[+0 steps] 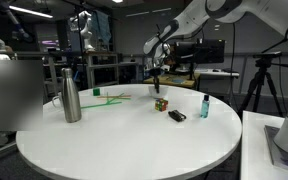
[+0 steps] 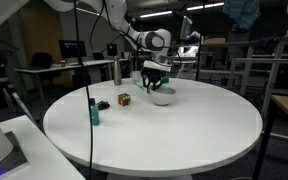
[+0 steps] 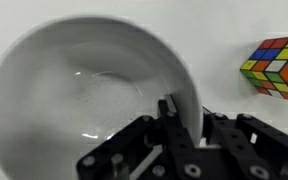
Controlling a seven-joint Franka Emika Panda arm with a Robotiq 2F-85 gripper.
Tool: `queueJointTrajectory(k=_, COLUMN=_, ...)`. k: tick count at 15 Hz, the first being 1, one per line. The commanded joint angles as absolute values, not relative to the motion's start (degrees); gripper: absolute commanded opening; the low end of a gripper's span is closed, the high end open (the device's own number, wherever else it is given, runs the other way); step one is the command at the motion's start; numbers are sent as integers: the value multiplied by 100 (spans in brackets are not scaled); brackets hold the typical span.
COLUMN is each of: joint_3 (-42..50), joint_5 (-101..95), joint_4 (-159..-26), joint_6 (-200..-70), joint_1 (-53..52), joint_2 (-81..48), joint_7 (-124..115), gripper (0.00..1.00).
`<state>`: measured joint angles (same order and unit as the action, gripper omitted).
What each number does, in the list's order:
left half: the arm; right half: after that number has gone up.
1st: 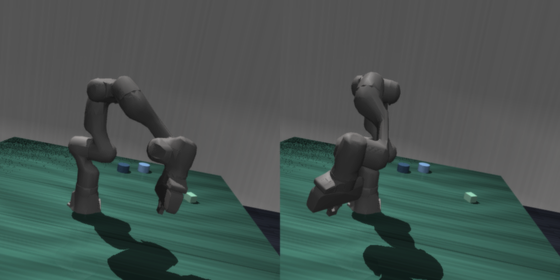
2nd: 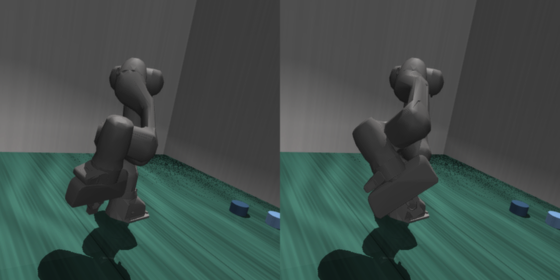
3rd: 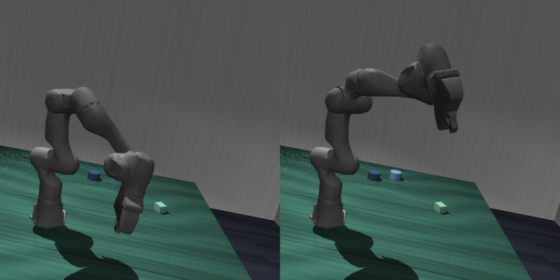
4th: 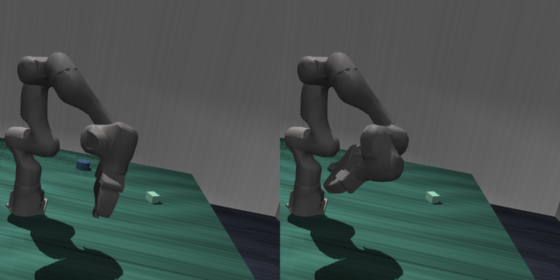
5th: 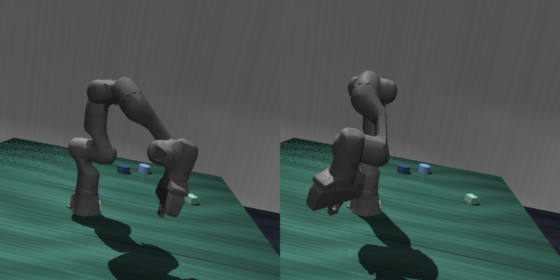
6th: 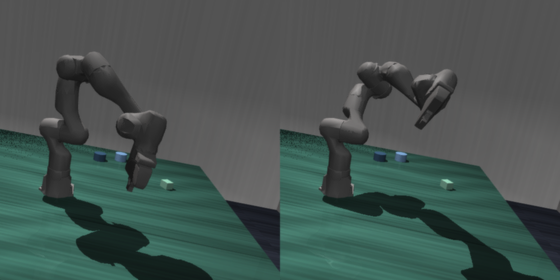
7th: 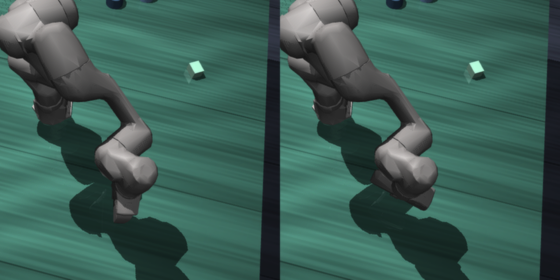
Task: Move the bowl to the left
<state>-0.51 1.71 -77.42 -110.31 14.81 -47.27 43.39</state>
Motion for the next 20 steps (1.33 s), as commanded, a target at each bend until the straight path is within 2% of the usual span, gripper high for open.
queueJointTrajectory(k=1, joint_3=-24, joint_5=73, joint_4=-7747, joint_6=-10821, joint_1=1424, joint_2=-4627, joint_7=4169, gripper=3)
queueJointTrajectory(k=20, joint_3=-44, joint_5=70, joint_4=-7736, joint_6=-10825, joint_1=1294, joint_2=-4334, joint_7=3645, gripper=3)
